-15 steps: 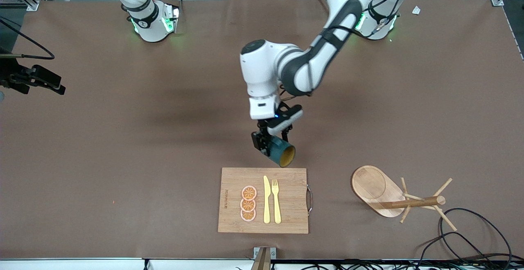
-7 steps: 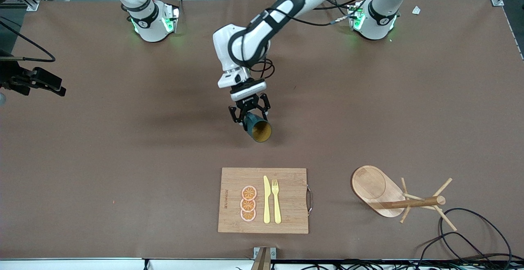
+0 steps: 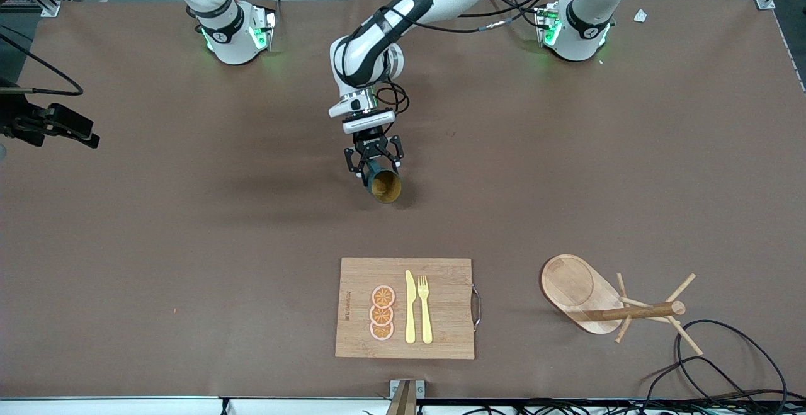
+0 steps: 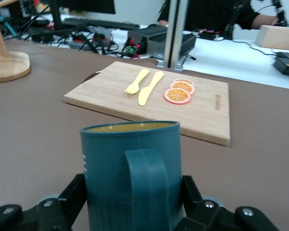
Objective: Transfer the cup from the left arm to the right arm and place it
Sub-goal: 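Carry the teal mug with the left gripper toward the table middle, then set the teal mug upright on the table and open the left gripper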
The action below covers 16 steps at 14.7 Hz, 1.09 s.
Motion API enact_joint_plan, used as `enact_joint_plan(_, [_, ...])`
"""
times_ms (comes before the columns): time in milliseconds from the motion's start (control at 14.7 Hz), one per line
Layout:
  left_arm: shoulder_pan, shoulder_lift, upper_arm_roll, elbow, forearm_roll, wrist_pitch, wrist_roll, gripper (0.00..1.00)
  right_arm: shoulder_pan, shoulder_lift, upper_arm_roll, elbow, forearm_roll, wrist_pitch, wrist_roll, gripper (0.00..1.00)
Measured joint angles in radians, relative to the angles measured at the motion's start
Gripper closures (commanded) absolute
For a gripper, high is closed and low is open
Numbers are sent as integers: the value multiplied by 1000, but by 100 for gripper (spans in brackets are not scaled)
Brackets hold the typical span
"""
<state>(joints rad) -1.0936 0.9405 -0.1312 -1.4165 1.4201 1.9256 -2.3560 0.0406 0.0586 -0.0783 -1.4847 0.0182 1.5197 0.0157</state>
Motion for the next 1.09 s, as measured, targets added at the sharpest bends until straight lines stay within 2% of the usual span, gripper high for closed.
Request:
enact_joint_plan(339, [-56, 59, 1, -2, 96, -61, -16, 33, 0, 0, 0, 0, 0, 0, 0, 0])
enact_joint_plan(407, [-67, 65, 2, -2, 101, -75, -33, 29, 0, 1, 0, 0, 0, 0, 0, 0])
enact_joint_plan(475, [-77, 69, 2, -2, 101, -80, -46, 8, 0, 1, 0, 0, 0, 0, 0, 0])
enact_joint_plan(543, [-85, 73, 1, -3, 101, -81, -55, 0, 0, 1, 0, 0, 0, 0, 0, 0])
enact_joint_plan(814, [-111, 88, -2, -4, 75, -84, -156, 0, 0, 2, 0, 0, 0, 0, 0, 0])
enact_joint_plan(1086, [-155, 69, -5, 16, -59, -105, -182, 0, 0, 3, 0, -1, 0, 0, 0, 0])
